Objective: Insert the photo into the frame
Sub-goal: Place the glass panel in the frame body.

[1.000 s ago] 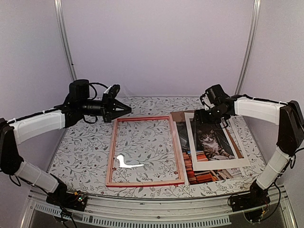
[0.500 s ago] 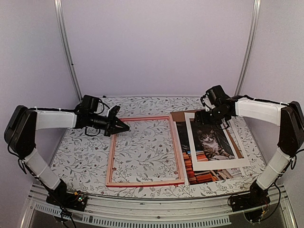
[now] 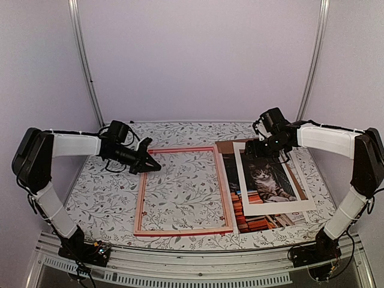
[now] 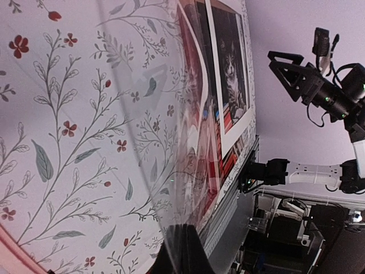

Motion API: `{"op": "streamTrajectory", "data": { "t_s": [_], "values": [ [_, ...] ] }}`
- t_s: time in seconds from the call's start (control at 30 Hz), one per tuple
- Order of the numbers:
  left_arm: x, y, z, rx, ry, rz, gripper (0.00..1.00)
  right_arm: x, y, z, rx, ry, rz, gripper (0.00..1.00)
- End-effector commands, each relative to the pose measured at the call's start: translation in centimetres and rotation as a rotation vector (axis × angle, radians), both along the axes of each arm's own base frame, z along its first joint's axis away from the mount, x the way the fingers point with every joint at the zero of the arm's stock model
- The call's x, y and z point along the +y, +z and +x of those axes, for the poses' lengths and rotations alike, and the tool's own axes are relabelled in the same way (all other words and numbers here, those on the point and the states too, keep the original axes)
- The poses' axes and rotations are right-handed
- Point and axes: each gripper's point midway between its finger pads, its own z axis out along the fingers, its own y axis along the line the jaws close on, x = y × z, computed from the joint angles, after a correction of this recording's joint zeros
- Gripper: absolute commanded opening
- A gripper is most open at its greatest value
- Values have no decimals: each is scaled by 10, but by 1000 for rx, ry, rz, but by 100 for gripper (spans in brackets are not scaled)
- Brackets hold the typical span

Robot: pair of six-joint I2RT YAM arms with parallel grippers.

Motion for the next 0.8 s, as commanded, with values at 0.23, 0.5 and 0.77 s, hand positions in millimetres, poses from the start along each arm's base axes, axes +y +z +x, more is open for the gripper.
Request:
{"op": "streamTrajectory", "data": {
  "t_s": [0.23, 0.5, 0.77],
  "values": [
    [20, -17, 2, -23, 16, 98, 0, 4, -2, 4, -5, 10, 18, 87],
    [28, -27, 2, -16, 28, 121, 0, 17, -5, 0, 7, 55, 41, 88],
    [27, -30, -1, -5, 28, 105, 0, 26, -11, -1, 18, 78, 32, 89]
  ]
}}
